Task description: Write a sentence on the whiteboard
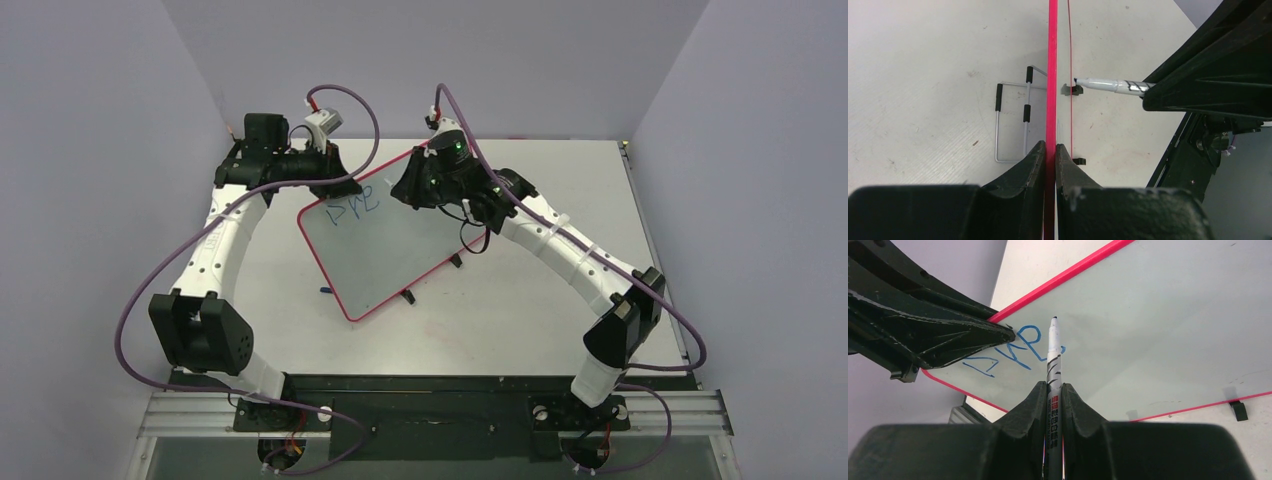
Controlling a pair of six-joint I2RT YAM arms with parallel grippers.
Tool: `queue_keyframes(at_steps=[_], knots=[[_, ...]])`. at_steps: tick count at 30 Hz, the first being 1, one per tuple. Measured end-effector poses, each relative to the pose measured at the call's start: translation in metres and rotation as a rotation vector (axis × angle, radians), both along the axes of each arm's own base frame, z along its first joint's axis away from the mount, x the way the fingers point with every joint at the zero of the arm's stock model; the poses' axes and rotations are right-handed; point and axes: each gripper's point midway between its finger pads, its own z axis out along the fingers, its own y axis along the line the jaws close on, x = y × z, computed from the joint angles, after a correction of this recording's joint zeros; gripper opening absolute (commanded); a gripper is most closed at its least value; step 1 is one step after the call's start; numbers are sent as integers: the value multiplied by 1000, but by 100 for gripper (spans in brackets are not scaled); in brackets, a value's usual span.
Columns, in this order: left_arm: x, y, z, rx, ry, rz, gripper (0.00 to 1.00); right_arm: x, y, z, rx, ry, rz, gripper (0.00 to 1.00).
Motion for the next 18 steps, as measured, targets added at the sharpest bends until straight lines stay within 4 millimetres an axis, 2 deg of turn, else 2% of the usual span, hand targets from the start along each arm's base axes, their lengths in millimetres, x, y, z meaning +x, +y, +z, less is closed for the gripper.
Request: queue_keyframes(at_steps=[8, 18], knots=[[-2, -1, 1, -4, -13, -8, 0, 1, 7, -12, -4, 34, 17, 0], [-7, -3, 3, -7, -34, -28, 0, 3, 11, 3, 25, 15, 15, 0]])
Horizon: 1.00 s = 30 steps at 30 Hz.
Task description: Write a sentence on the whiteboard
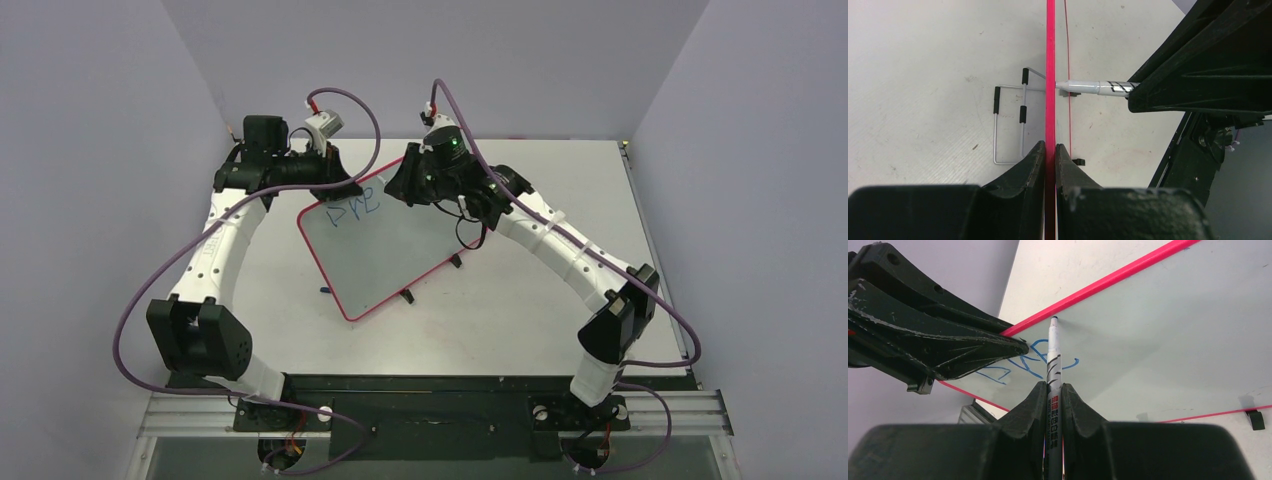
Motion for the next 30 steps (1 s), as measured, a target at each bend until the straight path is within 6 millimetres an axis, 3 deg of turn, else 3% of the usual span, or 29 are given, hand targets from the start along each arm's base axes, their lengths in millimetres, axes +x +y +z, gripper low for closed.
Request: queue_keyframes(at_steps=[21, 30], knots=[[1, 2, -1, 7, -12, 11, 0, -10, 12, -11, -13, 27, 37, 0], [4, 3, -2, 14, -22, 23, 0, -25, 13, -43, -67, 80, 61, 0]])
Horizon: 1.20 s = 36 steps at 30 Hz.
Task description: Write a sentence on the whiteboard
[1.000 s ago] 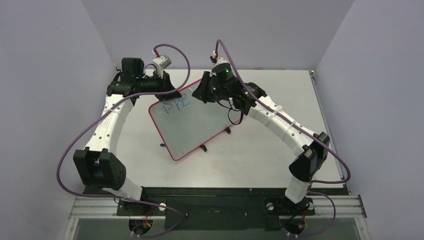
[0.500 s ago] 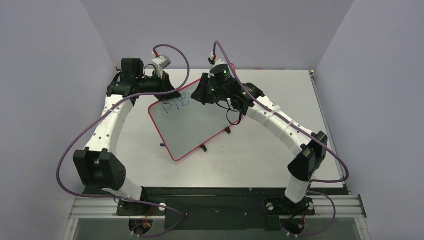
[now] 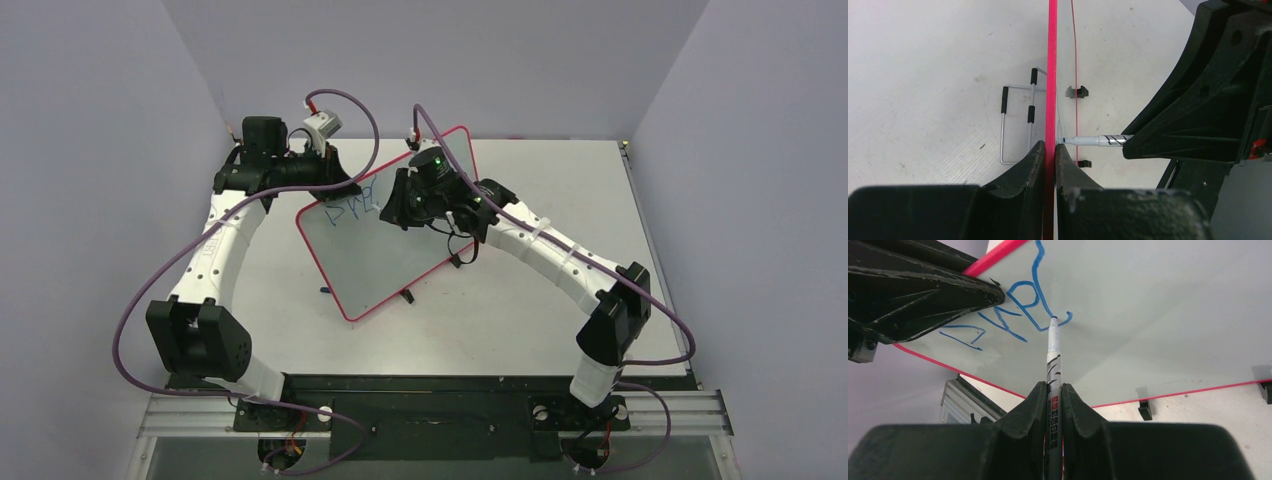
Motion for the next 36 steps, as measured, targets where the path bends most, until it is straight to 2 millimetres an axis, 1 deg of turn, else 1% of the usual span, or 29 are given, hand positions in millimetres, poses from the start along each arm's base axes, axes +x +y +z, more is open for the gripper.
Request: queue_keyframes(at_steps=[3, 10, 13, 16, 19, 23, 28, 36], knots=[[0, 0, 0, -1, -1, -1, 0, -2, -3, -5, -12, 10, -2, 0], [-1, -1, 3, -5, -11, -5, 0, 0, -7, -3, -22, 6, -17, 0], [-2, -1, 6, -7, -18, -8, 0, 5, -12, 2, -26, -2, -33, 0], [-3, -1, 7, -6, -22, -9, 0, 12, -14, 13, -19, -25, -53, 0], [-3, -1, 7, -6, -24, -9, 0, 18, -12, 26, -5, -50, -61, 0], [-3, -1, 7, -6, -24, -9, 0, 21, -10, 35, 2, -65, -63, 0], [-2, -1, 7, -6, -26, -8, 0, 23, -8, 38, 5, -72, -62, 0], [-2, 0, 7, -3, -26, -4, 0, 24, -7, 37, 1, -72, -61, 0]])
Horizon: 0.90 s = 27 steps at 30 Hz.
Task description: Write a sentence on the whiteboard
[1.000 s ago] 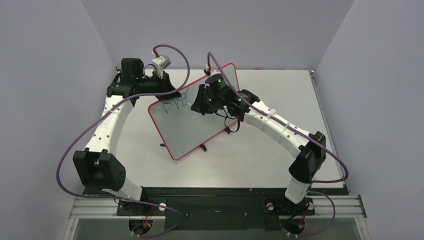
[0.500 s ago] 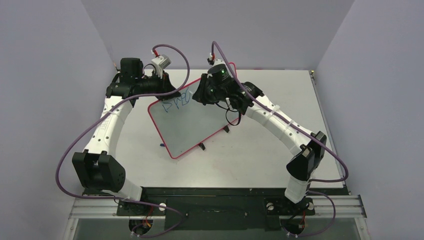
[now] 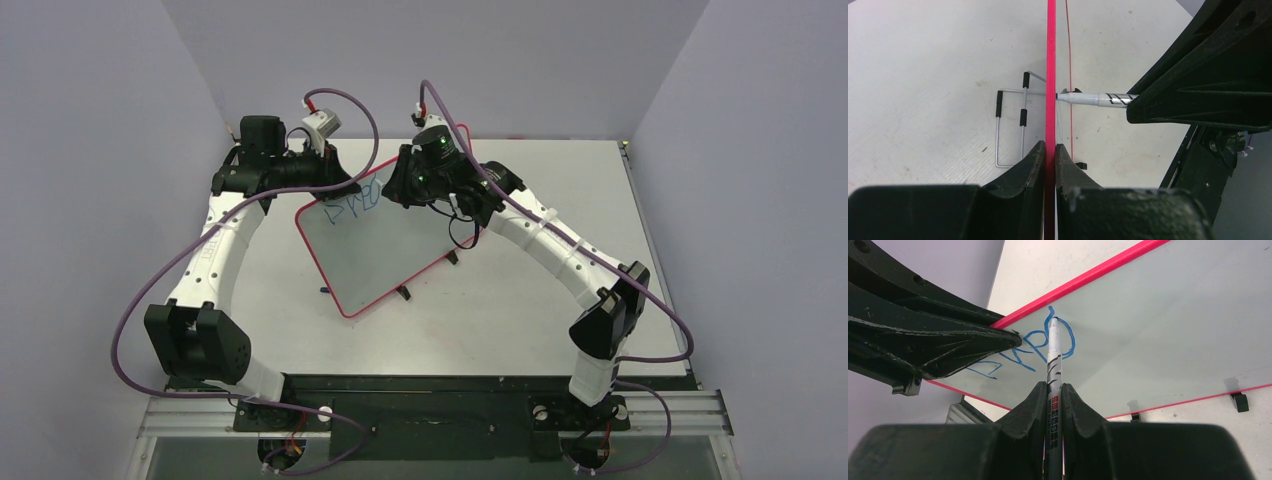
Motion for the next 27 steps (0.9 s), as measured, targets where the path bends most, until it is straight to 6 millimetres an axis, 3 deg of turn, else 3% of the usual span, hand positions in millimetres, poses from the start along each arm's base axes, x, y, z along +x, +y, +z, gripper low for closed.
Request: queue_keyframes(at_steps=[4, 15, 27], knots=[[0, 0, 0, 1, 0, 2, 0, 0, 0, -3, -2, 1, 0, 0], [3, 4, -3, 13, 1, 21, 0, -13, -12, -53, -89, 84, 1, 0], [0, 0, -1, 2, -2, 1, 0, -10, -23, -41, -90, 38, -30, 0]])
